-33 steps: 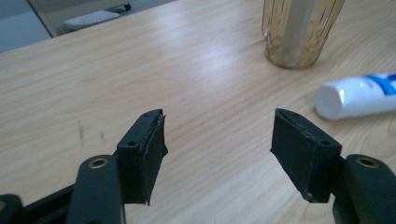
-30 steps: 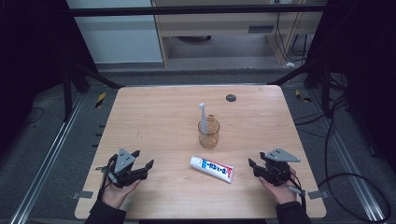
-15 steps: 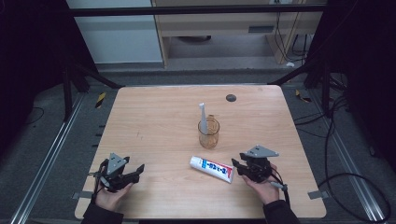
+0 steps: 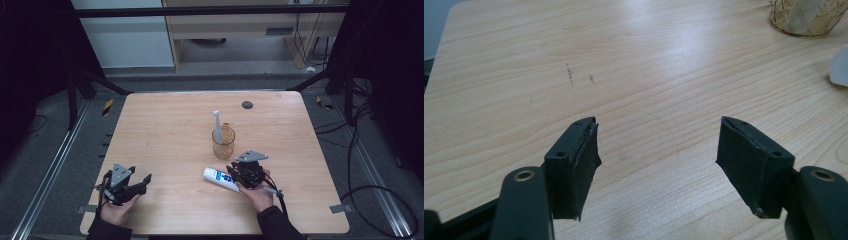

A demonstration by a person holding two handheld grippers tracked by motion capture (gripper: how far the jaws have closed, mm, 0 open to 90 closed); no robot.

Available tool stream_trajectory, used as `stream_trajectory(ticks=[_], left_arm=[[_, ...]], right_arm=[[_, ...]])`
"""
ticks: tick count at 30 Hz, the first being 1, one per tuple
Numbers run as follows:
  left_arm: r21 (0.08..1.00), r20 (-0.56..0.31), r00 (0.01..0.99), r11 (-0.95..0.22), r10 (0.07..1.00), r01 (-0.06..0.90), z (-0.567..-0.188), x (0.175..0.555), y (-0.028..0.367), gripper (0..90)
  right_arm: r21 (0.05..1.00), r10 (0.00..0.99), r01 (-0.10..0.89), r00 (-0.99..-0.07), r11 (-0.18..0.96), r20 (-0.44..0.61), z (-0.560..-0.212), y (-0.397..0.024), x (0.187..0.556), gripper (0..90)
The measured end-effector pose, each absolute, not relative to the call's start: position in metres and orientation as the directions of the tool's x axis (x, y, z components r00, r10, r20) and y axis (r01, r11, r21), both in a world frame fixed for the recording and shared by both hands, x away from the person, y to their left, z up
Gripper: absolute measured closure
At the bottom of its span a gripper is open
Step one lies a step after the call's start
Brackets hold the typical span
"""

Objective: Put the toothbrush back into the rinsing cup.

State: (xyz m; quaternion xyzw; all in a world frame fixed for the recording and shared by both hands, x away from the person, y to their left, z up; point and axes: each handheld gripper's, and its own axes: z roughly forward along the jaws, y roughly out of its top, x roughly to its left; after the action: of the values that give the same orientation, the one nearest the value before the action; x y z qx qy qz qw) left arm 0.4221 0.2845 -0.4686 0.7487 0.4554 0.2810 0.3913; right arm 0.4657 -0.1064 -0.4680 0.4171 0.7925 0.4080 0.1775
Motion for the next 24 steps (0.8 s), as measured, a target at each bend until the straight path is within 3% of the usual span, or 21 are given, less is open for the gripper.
stream_trajectory(ticks=[16, 24], left_arm=[[0.837, 0.07, 0.438, -0.291, 0.896, 0.463, -0.469, 0.422, 0.282, 33.1], [0.835, 0.069, 0.439, -0.293, 0.896, 0.466, -0.469, 0.422, 0.283, 33.4]], right_arm=[[0.802, 0.812, 0.527, -0.576, 0.28, 0.095, -0.47, -0.086, 0.477, 89.3], [0.796, 0.814, 0.532, -0.574, 0.288, 0.089, -0.473, -0.075, 0.483, 90.0]])
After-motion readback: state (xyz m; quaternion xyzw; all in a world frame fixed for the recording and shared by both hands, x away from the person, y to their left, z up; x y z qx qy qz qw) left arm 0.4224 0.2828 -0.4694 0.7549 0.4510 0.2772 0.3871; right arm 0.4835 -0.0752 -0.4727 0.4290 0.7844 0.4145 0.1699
